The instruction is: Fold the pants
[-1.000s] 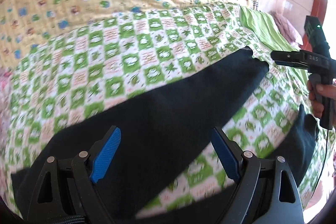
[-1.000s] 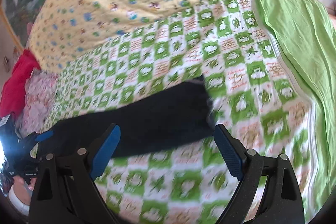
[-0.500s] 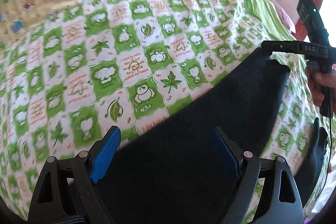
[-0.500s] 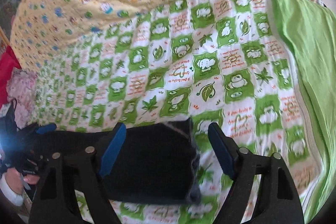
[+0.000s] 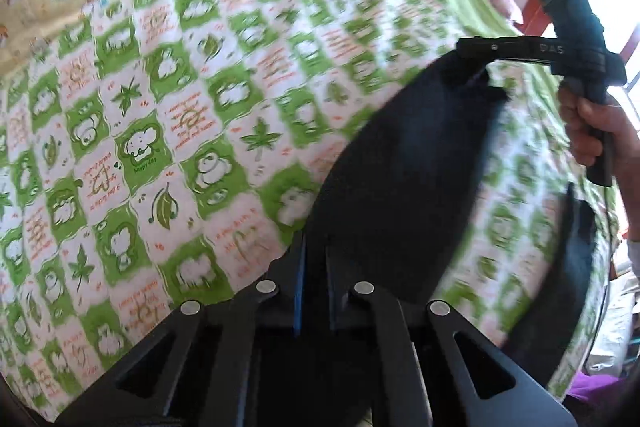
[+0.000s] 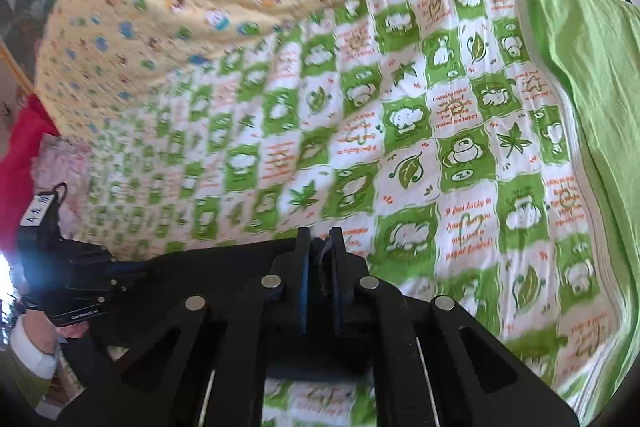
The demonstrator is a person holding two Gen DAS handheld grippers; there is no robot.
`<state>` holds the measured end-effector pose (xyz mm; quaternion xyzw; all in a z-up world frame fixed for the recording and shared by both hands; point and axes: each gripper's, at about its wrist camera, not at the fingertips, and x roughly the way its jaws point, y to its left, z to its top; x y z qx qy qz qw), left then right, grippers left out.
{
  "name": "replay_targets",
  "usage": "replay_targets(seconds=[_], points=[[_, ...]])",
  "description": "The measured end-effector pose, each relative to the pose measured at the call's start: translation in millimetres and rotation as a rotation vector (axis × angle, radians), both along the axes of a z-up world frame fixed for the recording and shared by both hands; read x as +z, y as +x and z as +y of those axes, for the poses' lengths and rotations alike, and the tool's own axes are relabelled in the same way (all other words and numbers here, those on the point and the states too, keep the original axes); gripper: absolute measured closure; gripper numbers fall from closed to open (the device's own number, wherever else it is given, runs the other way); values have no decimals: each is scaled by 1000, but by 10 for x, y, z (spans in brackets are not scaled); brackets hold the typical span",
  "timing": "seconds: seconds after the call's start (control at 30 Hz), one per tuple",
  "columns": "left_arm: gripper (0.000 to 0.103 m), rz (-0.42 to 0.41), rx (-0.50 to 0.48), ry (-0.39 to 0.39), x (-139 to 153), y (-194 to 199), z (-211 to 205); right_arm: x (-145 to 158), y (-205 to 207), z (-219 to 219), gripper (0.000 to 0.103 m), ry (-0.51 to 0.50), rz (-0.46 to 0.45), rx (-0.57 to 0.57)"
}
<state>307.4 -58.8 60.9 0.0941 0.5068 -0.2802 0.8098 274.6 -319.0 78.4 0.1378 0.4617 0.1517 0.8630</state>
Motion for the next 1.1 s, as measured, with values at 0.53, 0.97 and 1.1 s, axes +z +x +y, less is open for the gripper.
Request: replay_targets(seconds=[0.53, 0.97, 1.1], points=[[98, -57, 12, -105, 505, -1351, -183, 281, -1401, -303, 94, 98, -129, 106], [98, -53, 40, -131, 529, -2054, -245, 235, -2020, -436, 94, 106, -182, 148], [98, -60, 56, -150, 564, -2192, -229, 355, -2158, -427, 94, 95, -222, 179]])
